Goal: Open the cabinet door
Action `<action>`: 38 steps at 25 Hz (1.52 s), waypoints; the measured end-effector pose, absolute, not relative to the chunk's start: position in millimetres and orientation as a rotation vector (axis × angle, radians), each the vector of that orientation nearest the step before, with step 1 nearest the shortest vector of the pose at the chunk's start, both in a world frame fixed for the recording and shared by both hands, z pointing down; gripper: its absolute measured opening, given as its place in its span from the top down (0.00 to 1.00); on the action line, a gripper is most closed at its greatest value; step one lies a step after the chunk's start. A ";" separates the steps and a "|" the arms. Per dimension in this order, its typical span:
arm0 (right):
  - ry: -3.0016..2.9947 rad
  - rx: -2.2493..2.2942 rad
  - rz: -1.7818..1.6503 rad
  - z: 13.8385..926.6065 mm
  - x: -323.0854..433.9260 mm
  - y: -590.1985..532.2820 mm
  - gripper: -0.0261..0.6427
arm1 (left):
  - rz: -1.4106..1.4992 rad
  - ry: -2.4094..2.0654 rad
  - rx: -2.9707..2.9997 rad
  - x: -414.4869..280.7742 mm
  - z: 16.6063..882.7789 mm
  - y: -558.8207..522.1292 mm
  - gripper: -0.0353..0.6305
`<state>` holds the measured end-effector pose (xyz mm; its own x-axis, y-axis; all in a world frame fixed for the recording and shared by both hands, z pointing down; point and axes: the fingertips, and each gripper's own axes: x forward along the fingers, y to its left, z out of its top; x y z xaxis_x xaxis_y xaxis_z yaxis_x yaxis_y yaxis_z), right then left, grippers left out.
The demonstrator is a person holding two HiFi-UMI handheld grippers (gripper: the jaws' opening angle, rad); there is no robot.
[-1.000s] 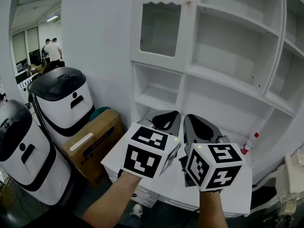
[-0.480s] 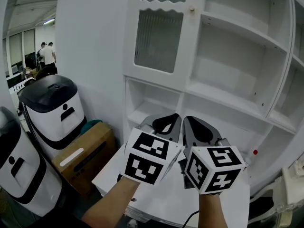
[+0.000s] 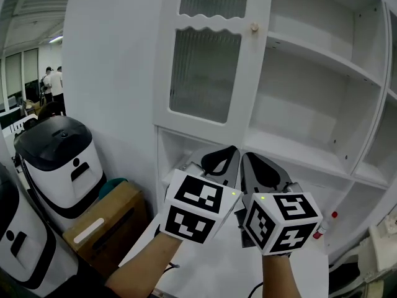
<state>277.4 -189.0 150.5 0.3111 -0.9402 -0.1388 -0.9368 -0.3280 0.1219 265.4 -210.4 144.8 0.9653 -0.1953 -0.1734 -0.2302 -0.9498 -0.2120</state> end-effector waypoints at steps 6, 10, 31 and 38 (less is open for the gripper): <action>-1.786 2.559 -0.352 123.9 289.0 -205.8 0.93 | 0.333 0.247 -2.823 277.8 107.2 -225.5 0.94; -1.784 2.579 -0.399 107.0 296.2 -213.8 0.93 | 0.383 0.230 -2.765 286.1 87.8 -235.3 0.94; -1.792 2.558 -0.561 53.4 311.8 -239.8 0.93 | 0.613 0.206 -2.487 303.3 -15.5 -249.7 0.91; -1.801 2.539 -0.569 56.7 313.8 -248.9 0.93 | 0.652 0.228 -2.411 309.8 -39.9 -257.6 0.86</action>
<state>313.8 -248.9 56.7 0.2875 -0.9090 -0.3016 -0.9174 -0.3519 0.1860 309.8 -257.6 -39.9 0.8631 -0.0041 -0.5050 -0.3118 -0.7909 -0.5265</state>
